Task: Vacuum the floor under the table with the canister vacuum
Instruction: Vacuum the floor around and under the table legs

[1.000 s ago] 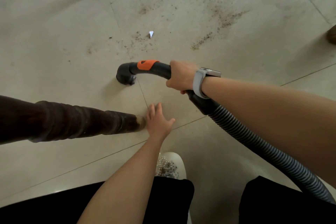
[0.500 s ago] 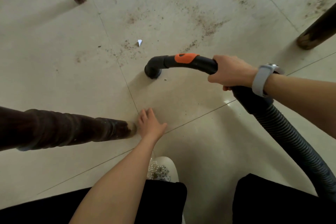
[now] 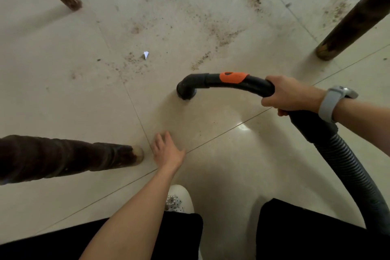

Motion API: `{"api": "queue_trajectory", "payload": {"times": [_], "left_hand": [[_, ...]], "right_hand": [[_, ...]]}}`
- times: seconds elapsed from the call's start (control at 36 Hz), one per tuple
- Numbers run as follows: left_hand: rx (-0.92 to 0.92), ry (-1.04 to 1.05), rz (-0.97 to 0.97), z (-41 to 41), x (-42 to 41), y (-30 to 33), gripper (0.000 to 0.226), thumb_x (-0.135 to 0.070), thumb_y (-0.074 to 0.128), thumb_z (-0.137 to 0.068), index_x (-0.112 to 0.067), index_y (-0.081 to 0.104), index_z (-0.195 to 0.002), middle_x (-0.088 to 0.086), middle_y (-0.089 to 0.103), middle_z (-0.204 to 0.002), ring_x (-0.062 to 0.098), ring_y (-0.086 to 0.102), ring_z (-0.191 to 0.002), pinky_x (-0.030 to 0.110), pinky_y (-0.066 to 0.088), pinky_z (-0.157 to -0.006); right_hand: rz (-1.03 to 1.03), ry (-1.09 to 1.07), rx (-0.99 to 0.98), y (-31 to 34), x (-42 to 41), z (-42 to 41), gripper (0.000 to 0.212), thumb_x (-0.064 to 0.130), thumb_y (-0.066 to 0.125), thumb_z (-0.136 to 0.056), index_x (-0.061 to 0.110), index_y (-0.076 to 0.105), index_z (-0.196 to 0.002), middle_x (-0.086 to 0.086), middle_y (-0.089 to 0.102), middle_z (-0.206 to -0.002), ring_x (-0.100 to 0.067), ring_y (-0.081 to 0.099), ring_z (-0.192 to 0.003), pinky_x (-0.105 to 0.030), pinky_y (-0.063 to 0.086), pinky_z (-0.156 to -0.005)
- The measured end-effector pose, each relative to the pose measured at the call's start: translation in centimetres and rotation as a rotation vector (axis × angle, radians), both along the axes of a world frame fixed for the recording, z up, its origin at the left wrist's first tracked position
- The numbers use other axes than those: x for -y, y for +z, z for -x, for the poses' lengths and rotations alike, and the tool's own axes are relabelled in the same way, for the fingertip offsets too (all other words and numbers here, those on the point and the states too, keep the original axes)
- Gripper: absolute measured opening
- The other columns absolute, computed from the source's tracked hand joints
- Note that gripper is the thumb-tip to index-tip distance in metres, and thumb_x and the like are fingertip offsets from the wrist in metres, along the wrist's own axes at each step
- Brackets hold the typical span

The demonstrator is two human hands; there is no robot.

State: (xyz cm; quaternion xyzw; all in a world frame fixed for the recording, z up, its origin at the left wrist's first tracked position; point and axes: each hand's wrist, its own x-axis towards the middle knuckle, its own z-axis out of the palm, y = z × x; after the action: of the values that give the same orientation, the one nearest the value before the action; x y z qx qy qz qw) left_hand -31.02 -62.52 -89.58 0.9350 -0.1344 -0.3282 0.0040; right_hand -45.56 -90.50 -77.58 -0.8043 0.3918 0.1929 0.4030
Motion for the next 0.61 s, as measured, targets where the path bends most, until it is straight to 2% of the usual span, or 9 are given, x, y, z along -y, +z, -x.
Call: {"api": "queue_trajectory", "payload": {"times": [0.08,0.19,0.28,0.36,0.53,0.61], "left_hand": [[0.000,0.022,0.035,0.0,-0.1,0.1,0.077,-0.021,0.064,-0.087,-0.022,0.020,-0.150,0.004,0.003,-0.160,0.029,0.006,-0.146,0.045,0.025,-0.113],[0.067,0.086,0.129,-0.3,-0.5,0.3,0.066,0.001,0.049,-0.088,-0.018,0.030,-0.149,0.004,0.018,-0.158,0.027,0.018,-0.143,0.039,0.027,-0.112],[0.093,0.134,0.148,-0.4,-0.6,0.3,0.061,0.003,0.046,-0.088,-0.014,0.035,-0.146,0.006,0.023,-0.156,0.028,0.022,-0.141,0.036,0.026,-0.111],[0.098,0.148,0.157,-0.2,-0.7,0.2,0.060,0.003,0.046,-0.089,-0.011,0.035,-0.146,0.008,0.023,-0.156,0.029,0.022,-0.141,0.035,0.025,-0.112],[0.113,0.093,0.099,0.1,-2.4,0.0,0.057,-0.006,0.046,-0.093,-0.012,0.030,-0.148,0.007,0.020,-0.157,0.027,0.019,-0.143,0.037,0.025,-0.113],[0.106,0.121,0.065,0.0,-3.1,0.1,0.056,-0.008,0.043,-0.094,-0.011,0.028,-0.148,0.006,0.018,-0.157,0.029,0.018,-0.142,0.039,0.026,-0.111]], "right_hand": [[-0.048,0.110,-0.033,-0.1,-1.1,1.5,0.017,0.013,0.063,-0.084,0.021,0.049,-0.090,-0.005,0.060,-0.071,-0.014,0.061,-0.047,-0.018,0.044,-0.041],[-0.022,0.189,-0.051,-0.4,-1.8,2.3,0.018,0.017,0.063,-0.085,0.026,0.048,-0.085,-0.001,0.060,-0.073,-0.009,0.060,-0.046,-0.015,0.040,-0.040],[-0.002,0.122,-0.017,-0.5,-1.7,1.4,0.016,0.017,0.062,-0.085,0.023,0.049,-0.093,-0.001,0.060,-0.073,-0.010,0.061,-0.049,-0.014,0.040,-0.041],[-0.014,0.077,0.020,-0.5,-2.1,-0.4,0.017,0.016,0.060,-0.085,0.018,0.051,-0.098,-0.002,0.059,-0.074,-0.017,0.064,-0.054,-0.022,0.048,-0.045],[-0.025,0.263,0.027,-1.2,-6.1,-4.6,0.018,0.018,0.059,-0.084,0.016,0.051,-0.099,-0.003,0.060,-0.077,-0.023,0.065,-0.058,-0.031,0.056,-0.052],[-0.008,0.354,0.050,-1.7,-8.3,-6.8,0.015,0.020,0.058,-0.084,0.021,0.048,-0.095,-0.002,0.058,-0.075,-0.019,0.060,-0.056,-0.029,0.052,-0.050]]}}
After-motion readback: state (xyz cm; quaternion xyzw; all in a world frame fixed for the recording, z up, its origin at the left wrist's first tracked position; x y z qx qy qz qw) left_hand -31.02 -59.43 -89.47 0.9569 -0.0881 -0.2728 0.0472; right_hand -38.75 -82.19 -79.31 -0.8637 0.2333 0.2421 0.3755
